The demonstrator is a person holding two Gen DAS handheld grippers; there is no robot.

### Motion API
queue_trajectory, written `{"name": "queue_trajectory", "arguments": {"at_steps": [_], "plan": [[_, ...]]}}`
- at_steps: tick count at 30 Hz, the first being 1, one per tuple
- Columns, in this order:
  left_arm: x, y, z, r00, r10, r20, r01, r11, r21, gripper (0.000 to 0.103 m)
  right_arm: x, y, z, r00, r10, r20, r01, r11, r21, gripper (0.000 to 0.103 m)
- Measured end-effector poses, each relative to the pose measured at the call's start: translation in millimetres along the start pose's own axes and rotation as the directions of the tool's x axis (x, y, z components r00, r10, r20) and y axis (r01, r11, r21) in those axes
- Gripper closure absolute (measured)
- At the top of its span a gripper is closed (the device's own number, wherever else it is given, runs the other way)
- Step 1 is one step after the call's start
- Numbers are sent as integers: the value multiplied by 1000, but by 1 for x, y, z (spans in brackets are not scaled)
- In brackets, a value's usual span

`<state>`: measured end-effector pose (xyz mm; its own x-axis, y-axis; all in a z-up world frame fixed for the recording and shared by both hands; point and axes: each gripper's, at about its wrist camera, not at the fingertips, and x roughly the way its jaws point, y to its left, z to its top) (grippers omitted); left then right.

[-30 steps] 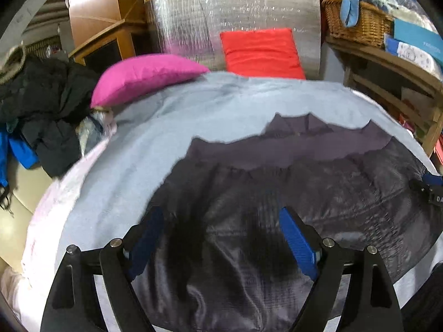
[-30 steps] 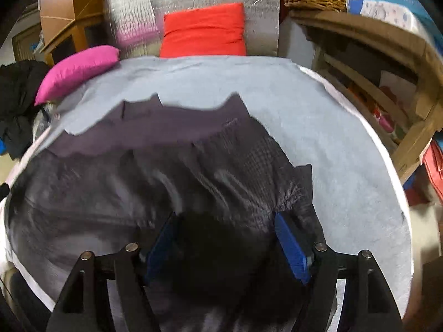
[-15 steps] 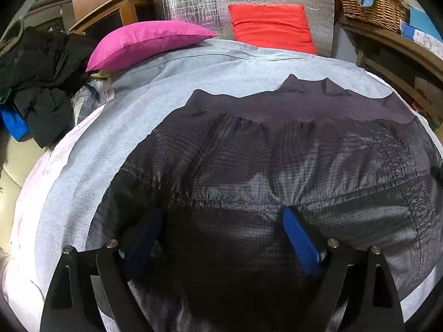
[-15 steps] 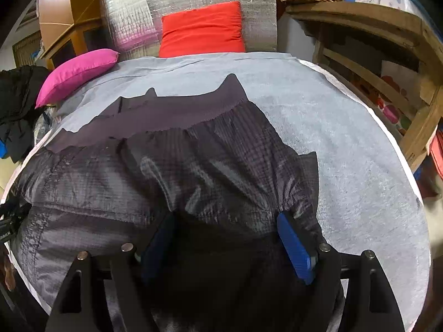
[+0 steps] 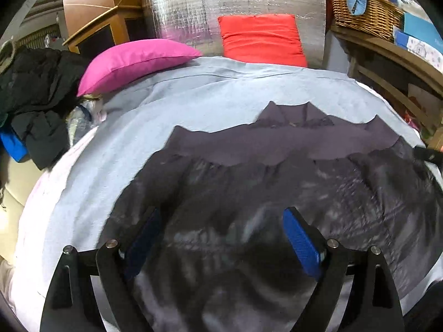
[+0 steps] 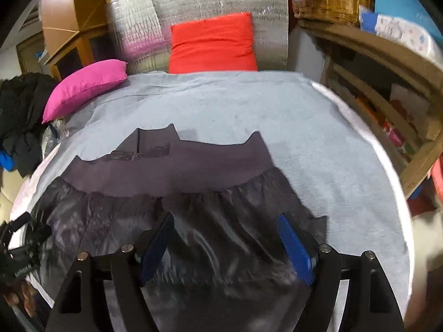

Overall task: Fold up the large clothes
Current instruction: 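Press and smooth the folded jacket with both open grippers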

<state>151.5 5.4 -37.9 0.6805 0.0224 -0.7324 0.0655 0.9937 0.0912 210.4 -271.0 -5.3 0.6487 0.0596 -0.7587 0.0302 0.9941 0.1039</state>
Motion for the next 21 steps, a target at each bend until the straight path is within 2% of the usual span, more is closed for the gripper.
{"name": "queue_trajectory", "arguments": {"at_steps": [5,11,14,21], "plan": [[12,-19,8,1000,-19,-9,19,1000,23,13,32,17,-13,998,9,-63,-10,1000,-18,23],[42,-31,1,996,-16,-87,19,999,28,13,55,29,-28,995,-48,-92,41,996,-76,21],[50,-30,-2,994,-19,-109,21,1000,12,9,62,30,-30,991,-62,-115,52,995,-89,19],[60,-27,-5,993,-18,-116,20,1000,15,3,72,33,-34,991,-92,-93,83,991,-104,14]]}}
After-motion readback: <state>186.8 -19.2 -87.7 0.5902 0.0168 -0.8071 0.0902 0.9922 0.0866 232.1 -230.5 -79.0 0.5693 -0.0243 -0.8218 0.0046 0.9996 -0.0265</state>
